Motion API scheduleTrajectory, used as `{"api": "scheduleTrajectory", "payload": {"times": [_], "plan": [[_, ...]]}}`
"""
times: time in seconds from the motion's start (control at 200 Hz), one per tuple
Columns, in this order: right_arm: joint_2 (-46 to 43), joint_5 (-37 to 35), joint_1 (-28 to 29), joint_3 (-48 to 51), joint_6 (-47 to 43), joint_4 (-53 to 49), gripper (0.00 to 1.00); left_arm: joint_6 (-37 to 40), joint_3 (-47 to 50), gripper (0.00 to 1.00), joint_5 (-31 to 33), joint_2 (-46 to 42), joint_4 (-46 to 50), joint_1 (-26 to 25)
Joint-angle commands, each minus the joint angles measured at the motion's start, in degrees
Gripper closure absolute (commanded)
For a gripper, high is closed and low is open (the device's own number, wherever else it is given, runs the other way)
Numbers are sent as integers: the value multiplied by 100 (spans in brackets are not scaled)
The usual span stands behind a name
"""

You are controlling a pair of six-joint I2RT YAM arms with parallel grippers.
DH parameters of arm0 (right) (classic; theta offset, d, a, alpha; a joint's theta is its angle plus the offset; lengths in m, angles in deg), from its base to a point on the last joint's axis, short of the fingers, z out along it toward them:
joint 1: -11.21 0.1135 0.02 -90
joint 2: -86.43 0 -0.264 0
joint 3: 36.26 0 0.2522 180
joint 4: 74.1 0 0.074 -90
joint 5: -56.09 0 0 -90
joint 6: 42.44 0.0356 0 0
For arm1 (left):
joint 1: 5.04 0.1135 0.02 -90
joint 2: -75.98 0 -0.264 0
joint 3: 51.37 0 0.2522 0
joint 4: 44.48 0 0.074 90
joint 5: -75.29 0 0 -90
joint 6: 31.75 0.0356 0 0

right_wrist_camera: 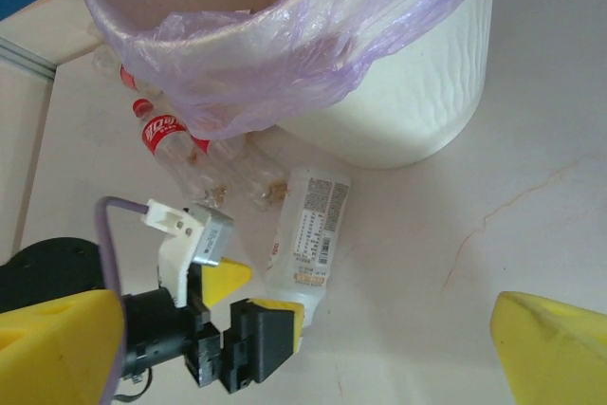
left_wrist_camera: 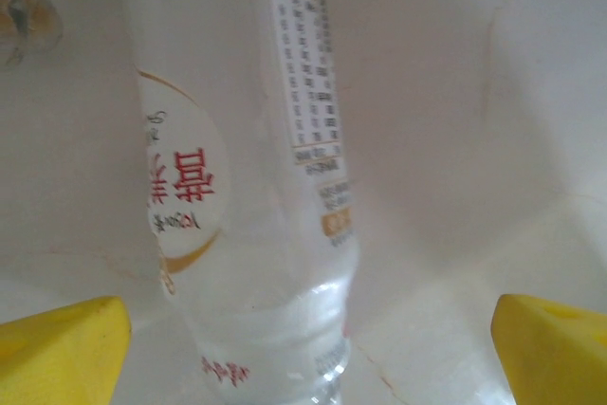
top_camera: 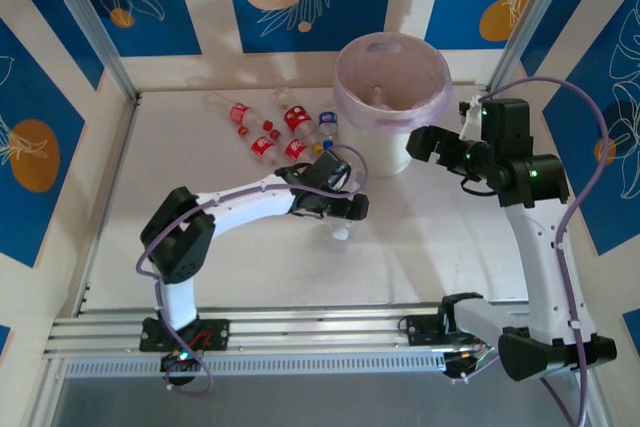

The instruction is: Put the plastic bottles in the bin

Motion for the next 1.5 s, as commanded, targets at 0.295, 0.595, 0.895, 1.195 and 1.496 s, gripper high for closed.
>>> {"api": "scheduleTrajectory", "payload": {"times": [0.295,0.595,0.895,1.195,1.496], "plan": [[-250,422,-229,330,19,158,1,103,-299,10,445,767,92,-132],[-292,433,-247,410,-89,157,1,170,-387,29,421,854,132,-125],[-390,616,-240,350,-89,-4,4,319,262,35,316,-156,-90,-142],[-580,565,1144,465,670,49,7,81,1407,40,261,-2075,-360,-91],[69,276,2969,1197,1645,2229,7,-319,2561,49,-1377,-3610,-1717,1141]]}}
